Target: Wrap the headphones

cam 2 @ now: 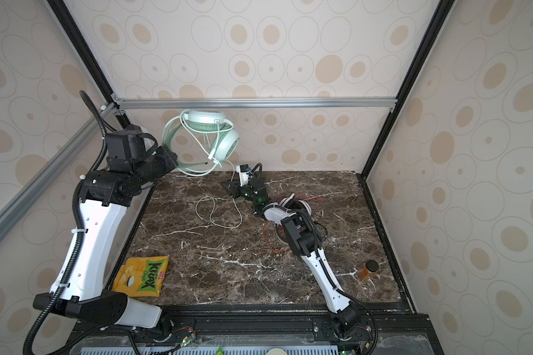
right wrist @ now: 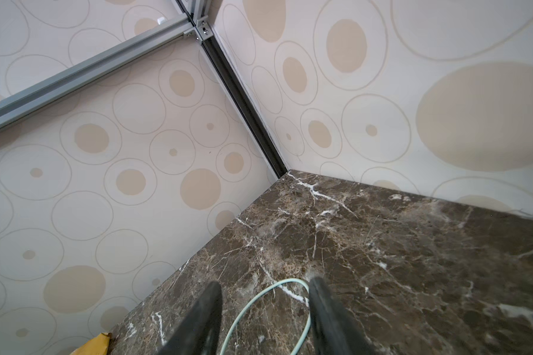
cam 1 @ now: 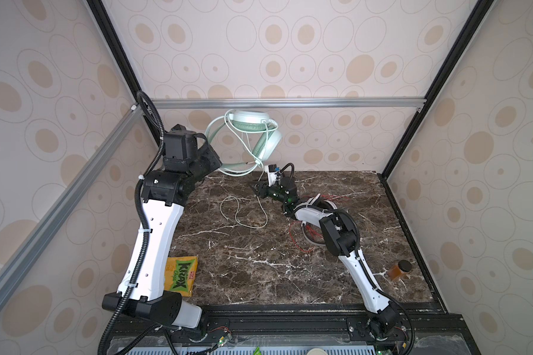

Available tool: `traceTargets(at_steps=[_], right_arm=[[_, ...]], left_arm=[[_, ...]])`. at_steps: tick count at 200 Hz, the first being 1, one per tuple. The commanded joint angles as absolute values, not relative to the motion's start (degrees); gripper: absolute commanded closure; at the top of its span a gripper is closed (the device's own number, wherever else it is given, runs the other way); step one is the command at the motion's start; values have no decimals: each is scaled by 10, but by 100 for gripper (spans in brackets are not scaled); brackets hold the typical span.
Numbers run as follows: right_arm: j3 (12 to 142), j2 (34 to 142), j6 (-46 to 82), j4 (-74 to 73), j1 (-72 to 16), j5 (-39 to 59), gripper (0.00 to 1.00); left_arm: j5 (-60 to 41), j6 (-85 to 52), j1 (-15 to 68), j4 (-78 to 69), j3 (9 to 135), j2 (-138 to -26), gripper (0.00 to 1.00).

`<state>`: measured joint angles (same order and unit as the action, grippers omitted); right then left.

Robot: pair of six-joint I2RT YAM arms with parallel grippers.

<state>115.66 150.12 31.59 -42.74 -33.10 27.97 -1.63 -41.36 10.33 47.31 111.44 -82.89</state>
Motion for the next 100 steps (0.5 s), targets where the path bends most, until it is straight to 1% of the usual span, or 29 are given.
traceTargets(at_steps=[1,37,76,100], right_arm=[[1172,1520,344,-427,-337,264,56],[1132,1516,357,-465,-340,256,61],[1111,1509,361,-480,-339,261,78],[1101,1506,361,-487,-340,270,90]], left_arm=[[-22,-433,98,426,1124,-798,100],[-23,-432,98,426,1124,-798,100],[-27,-436,97,425,1123,-798,100],[-24,-438,97,425,1123,-797,100]])
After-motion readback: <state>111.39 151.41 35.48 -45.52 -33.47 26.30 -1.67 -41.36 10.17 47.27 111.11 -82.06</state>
